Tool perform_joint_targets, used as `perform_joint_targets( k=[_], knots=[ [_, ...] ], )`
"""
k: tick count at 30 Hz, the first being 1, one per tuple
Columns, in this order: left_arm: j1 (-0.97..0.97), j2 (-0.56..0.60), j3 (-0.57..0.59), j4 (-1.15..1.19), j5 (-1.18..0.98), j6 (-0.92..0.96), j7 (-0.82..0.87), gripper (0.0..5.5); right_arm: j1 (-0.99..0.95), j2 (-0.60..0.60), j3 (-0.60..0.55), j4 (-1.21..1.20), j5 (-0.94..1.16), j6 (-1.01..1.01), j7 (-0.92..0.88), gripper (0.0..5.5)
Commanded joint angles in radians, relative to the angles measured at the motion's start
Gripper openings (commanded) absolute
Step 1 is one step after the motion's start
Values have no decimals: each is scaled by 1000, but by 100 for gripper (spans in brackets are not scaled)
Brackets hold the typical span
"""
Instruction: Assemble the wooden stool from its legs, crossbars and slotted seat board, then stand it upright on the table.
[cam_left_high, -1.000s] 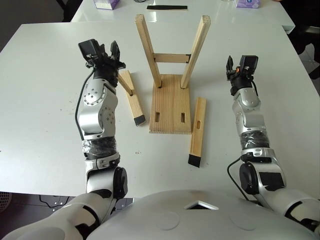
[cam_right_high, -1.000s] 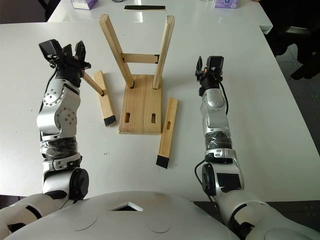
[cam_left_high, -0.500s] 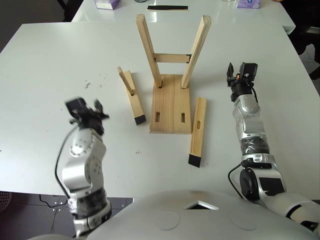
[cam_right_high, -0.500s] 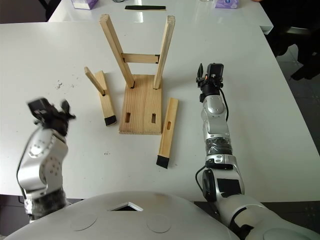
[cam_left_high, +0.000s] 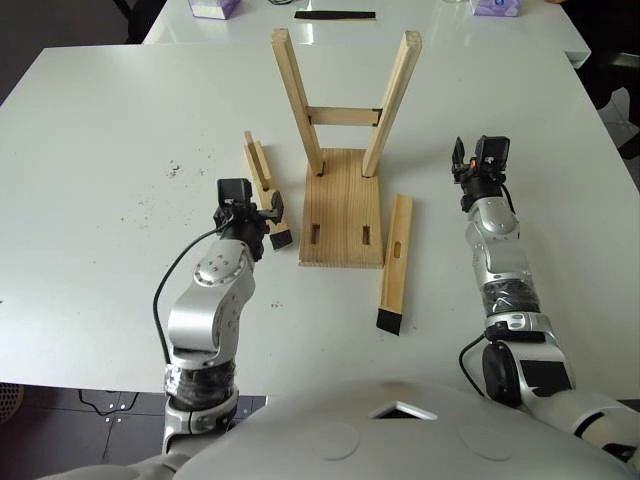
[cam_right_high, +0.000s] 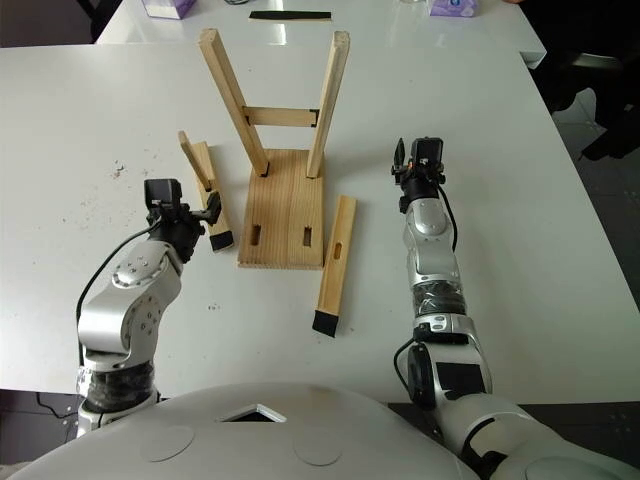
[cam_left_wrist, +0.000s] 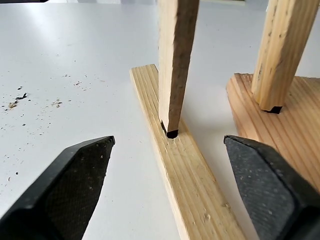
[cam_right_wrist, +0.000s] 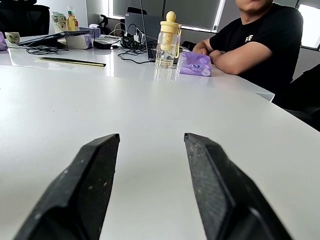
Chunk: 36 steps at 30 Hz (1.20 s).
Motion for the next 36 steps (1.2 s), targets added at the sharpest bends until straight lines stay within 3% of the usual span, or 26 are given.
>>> perform_joint_targets(
  k=[1, 16, 21, 34, 36],
  knots=[
    [-63, -12, -9, 77, 27, 37, 3, 405, -25, 10, 1, 24, -4, -18, -12, 239],
    [-72, -65, 43, 61, -3, 286, -18, 405, 14, 19, 9, 14, -14, -29, -18, 239],
    [-62, -33, 27, 16, 2, 359, -48, 405, 28, 15, 15, 10, -22, -33, -17, 239],
    [-63, 104, 26, 158, 59, 216, -114, 405, 41, 31, 37, 8, -43, -52, -30, 239],
    [-55, 100, 34, 163, 51, 214, -125, 380, 37, 32, 35, 13, -42, -55, -34, 239]
  ],
)
